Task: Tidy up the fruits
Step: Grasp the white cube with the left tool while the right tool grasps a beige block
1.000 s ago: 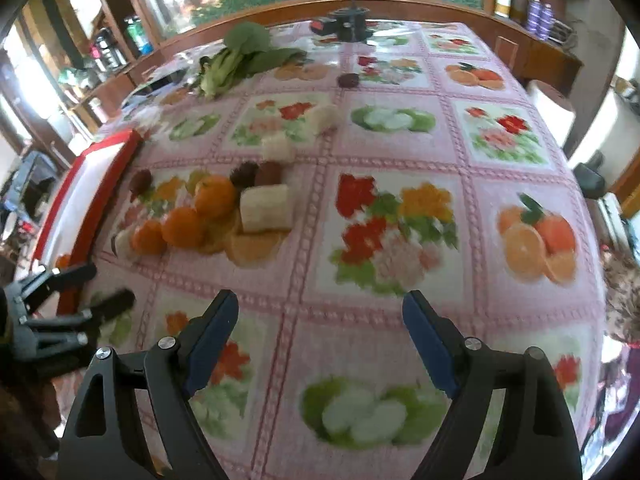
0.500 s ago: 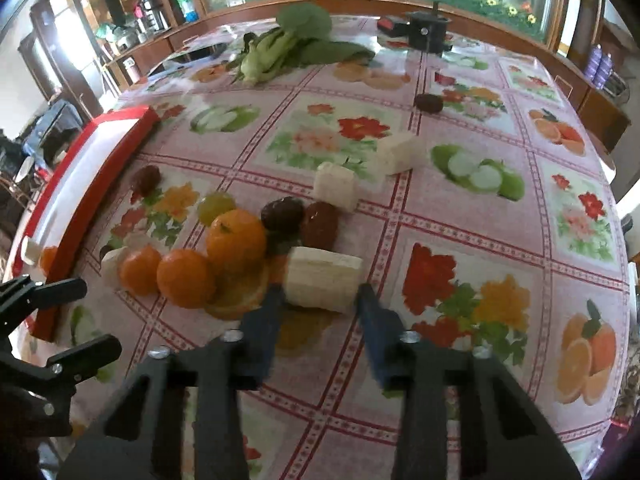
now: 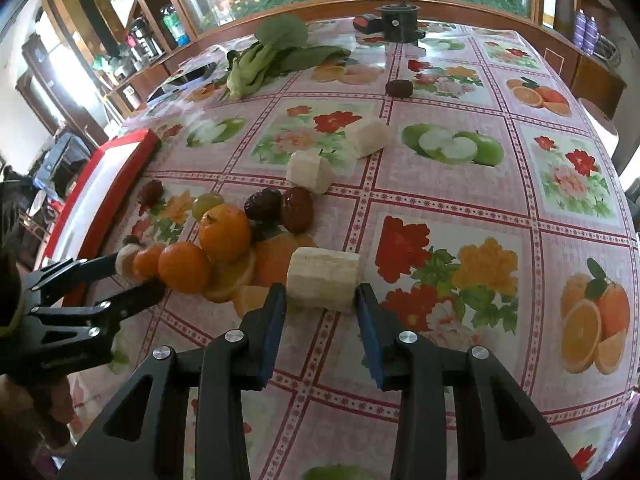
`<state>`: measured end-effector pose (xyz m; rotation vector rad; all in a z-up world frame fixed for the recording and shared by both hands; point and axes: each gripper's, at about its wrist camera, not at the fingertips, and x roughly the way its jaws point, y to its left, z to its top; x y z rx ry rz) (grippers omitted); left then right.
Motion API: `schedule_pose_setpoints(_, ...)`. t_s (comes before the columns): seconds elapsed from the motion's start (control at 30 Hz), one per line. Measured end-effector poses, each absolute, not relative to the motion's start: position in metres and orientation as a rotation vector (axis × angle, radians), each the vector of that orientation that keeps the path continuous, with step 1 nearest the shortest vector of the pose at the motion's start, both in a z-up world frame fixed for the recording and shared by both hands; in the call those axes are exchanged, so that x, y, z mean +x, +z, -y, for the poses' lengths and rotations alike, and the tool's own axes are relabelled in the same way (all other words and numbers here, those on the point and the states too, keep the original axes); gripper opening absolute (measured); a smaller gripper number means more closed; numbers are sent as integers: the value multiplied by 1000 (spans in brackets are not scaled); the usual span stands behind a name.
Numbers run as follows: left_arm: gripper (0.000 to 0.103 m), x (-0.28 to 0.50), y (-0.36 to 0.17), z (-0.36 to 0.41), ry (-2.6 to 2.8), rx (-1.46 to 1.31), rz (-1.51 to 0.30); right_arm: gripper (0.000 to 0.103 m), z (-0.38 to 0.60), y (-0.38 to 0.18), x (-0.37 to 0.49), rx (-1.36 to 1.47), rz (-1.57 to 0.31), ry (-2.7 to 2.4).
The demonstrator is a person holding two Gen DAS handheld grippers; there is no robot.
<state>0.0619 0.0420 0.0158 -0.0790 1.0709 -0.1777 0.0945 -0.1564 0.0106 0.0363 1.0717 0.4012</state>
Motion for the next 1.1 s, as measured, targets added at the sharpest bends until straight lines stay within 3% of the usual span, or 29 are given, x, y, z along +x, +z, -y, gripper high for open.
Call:
schedule_pose_setpoints(0.07,47,60,16,-41,-197,-70,-1080,35,158,10,95,47,-1072,402)
schedule_pose_setpoints(0.23,47,59,18,-42,-234,-56,-1096,36,160,10,96,66,-1073,406)
schedule_pose_setpoints(0.3,53,65,18,-44,-217,-54,-1090,36,160,10,96,65,-1072,405)
schedule_pose_setpoints(0.37,65,70,17,-45,-209,-67,-1092,36,160,10,96,66,-1070,405)
schedule_pose_setpoints(0.53,70,76,13,-33,-204,22,-1073,36,160,10,96,56,-1067,411)
schedule_pose_setpoints(0.6,62,75,14,-30,-217,25,-1061,36,160,10,96,50,-1062,411)
schedule_pose_setpoints(0.67,35,74,15,-29,-264,-12,-1051,35,160,10,96,46,-1054,407)
schedule_pose_setpoints(1.1,35,56,17,-26,-266,-39,-1040,34,169,22,84,49,-1012,388)
